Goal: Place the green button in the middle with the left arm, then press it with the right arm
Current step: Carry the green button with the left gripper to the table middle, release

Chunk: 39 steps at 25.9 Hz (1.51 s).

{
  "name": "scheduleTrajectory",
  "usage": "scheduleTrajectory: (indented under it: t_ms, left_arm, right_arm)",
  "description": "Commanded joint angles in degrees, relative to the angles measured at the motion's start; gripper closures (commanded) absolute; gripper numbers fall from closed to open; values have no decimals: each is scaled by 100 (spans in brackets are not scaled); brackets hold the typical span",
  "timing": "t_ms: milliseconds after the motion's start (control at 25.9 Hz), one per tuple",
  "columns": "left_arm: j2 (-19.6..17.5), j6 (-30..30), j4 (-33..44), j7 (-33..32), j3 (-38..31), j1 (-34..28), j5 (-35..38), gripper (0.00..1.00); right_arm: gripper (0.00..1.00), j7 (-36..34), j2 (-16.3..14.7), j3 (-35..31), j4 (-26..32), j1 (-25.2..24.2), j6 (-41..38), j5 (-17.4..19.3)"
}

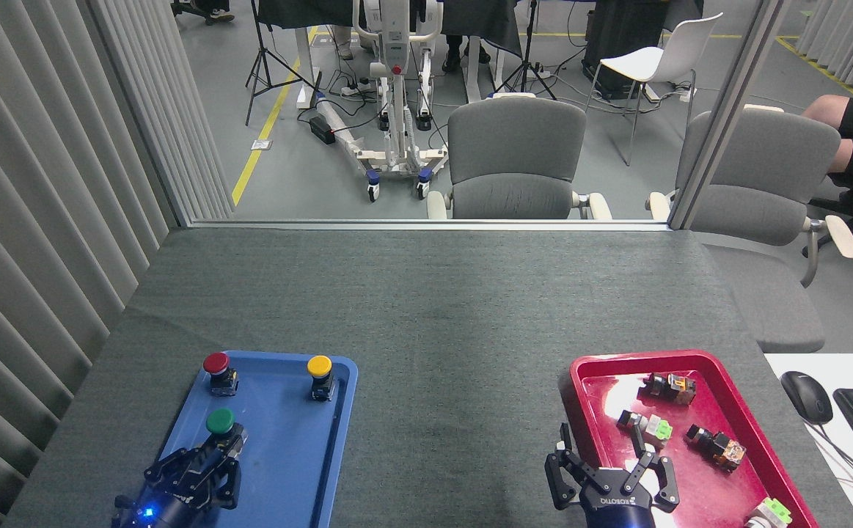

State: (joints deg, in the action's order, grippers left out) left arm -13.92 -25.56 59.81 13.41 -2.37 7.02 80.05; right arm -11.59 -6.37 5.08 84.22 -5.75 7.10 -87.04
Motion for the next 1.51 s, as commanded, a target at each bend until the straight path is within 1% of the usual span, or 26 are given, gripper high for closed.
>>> scheduleTrajectory:
  t_ms: [0,77,116,193,270,386,463,541,656,734,849,888,1004,1042,1081,1120,1158,1197,1236,1274,1313,1351,1467]
  left_arm:
    - [-5,-660,558,171,17,-86,-7,97]
    - [83,-1276,989,215,70,-245,2,97]
    - [153,-1417,1183,233,228,-271,19,97]
    - [338,-1346,1376,197,835,-262,37,98]
    - [522,-1136,1341,118,1301,-122,125,99]
    - [751,-766,928,-181,1828,362,608,99]
    - [953,-722,620,-181,1916,564,661,99]
    - [1208,-714,225,-189,1916,757,714,99]
    - [1489,-705,-514,-207,1951,1135,722,99]
    - [1551,-705,-725,-207,2100,1258,722,99]
    - [1595,-696,-848,-216,2338,1311,714,98]
    - [1665,-696,-900,-216,2417,1320,714,98]
    - [1744,-696,-1173,-198,2469,1364,722,95]
    - [1735,-687,-1191,-181,2469,1364,722,93]
    - [1735,-687,-1208,-181,2469,1355,722,90]
    - [1735,-687,-1217,-172,2478,1355,722,84]
    - [1744,-687,-1217,-163,2478,1355,714,75]
    - [1753,-687,-1217,-145,2469,1355,678,55]
    - [1770,-687,-1217,-137,2469,1329,643,28]
    - [1770,-687,-1208,-102,2469,1320,634,9]
    - [1770,-696,-1217,-66,2478,1311,634,3]
    - [1779,-714,-1217,-40,2478,1311,634,1]
    - [1779,-705,-1173,-40,2452,1311,617,1]
  right_arm:
    - [0,16,-5,-15,-11,-5,-7,20]
    - [0,16,4,-15,-11,3,-7,29]
    - [0,16,4,-15,-11,3,-7,29]
    - [0,16,-5,-15,-11,3,-15,29]
    - [0,16,-23,-7,-11,3,-7,29]
    - [0,-19,-40,2,-2,-5,2,29]
    - [0,-19,-207,11,-11,-5,20,46]
    - [0,-1,-313,11,-11,3,46,169]
    - [0,16,-277,-7,-11,3,46,249]
    - [0,16,-260,-7,-2,3,46,249]
    - [0,7,-269,-7,-2,3,20,240]
    - [0,-1,-269,-7,6,3,20,240]
    - [0,-10,-260,-15,33,3,2,240]
    - [0,-19,-260,-24,42,3,-24,240]
    - [0,-19,-260,-33,42,3,-24,240]
    - [0,-28,-260,-33,59,3,-24,240]
    - [0,-28,-251,-33,59,3,-24,249]
    - [0,-28,-251,-33,59,3,-33,249]
    - [0,-28,-251,-33,59,3,-33,240]
    - [0,-28,-251,-33,59,3,-24,240]
    - [0,-19,-242,-33,59,3,-24,240]
    - [0,-19,-242,-33,59,3,-15,240]
    - [1,-19,-242,-24,59,3,-15,240]
